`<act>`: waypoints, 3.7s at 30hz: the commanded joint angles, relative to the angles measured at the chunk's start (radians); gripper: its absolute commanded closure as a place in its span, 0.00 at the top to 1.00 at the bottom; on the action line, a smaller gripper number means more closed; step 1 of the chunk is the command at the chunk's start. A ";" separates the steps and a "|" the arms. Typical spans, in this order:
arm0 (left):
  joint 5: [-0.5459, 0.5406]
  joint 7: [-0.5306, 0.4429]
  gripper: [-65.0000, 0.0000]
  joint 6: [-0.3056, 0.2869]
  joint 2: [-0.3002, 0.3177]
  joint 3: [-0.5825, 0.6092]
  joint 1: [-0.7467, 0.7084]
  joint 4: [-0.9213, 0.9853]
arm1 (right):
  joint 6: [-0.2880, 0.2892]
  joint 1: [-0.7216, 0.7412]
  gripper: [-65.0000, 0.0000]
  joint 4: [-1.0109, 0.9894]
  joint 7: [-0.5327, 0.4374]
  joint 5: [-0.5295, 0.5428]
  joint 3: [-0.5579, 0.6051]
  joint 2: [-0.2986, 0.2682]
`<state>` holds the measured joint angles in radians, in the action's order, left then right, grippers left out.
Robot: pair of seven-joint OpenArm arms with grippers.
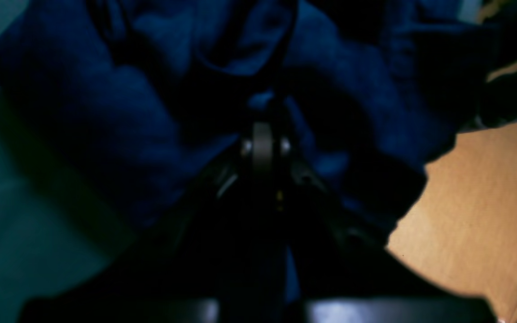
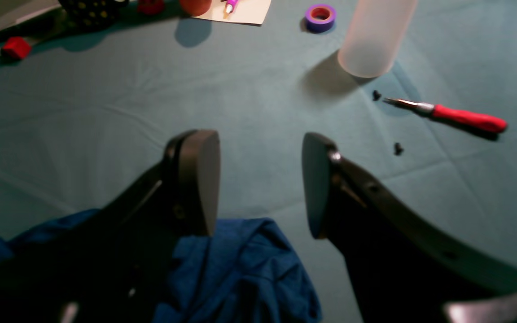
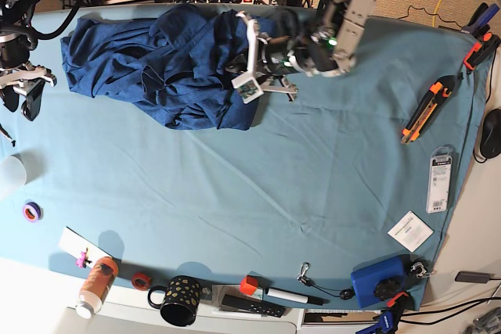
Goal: Layout the t-shirt on the table in an organized manner, then fold the t-shirt properly
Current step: 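Lower the left gripper onto the folded shirt and pinch the fabric, then move the right gripper to the shirt's other end and grasp it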
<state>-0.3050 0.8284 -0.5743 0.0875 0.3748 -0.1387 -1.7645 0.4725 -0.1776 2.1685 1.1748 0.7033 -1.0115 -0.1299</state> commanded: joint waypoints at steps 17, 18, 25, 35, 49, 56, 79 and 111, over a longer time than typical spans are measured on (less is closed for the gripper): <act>-0.222 0.030 0.00 -0.124 -0.010 0.215 0.051 -0.010 | 0.005 0.003 0.45 0.016 -0.023 0.003 -0.002 -0.014; -0.222 0.032 0.00 -0.124 -0.010 0.197 0.056 -0.010 | 0.005 0.003 0.45 0.016 -0.023 0.004 -0.002 -0.014; -0.220 0.024 0.00 -0.056 -0.010 -0.003 0.058 -0.010 | 0.013 0.003 0.45 0.016 -0.023 0.024 -0.002 -0.014; -0.167 0.024 0.00 -0.050 -0.007 -0.084 0.058 -0.010 | 0.212 0.003 0.26 0.016 0.143 0.370 0.105 -0.002; -0.159 -0.001 0.00 -0.050 -0.006 -0.084 0.059 -0.010 | 0.226 -0.163 0.00 0.016 0.222 0.479 0.682 0.105; -0.150 -0.018 0.00 0.048 -0.007 -0.103 0.097 -0.010 | 0.226 -0.174 0.00 -0.036 0.174 0.239 0.772 0.105; -0.165 -0.006 0.00 0.025 -0.006 -0.208 0.108 -0.010 | 0.149 -0.049 0.00 -0.252 -0.057 -0.228 0.780 0.104; -0.167 -0.006 0.00 -0.002 -0.004 -0.208 0.108 0.000 | 0.216 -0.001 0.00 -0.251 0.103 0.010 0.794 0.135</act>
<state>-0.4538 0.8440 -0.5732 0.0864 0.1680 -0.0437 -1.7489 0.6880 -0.1925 1.8996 1.3056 0.6815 -0.2150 0.0063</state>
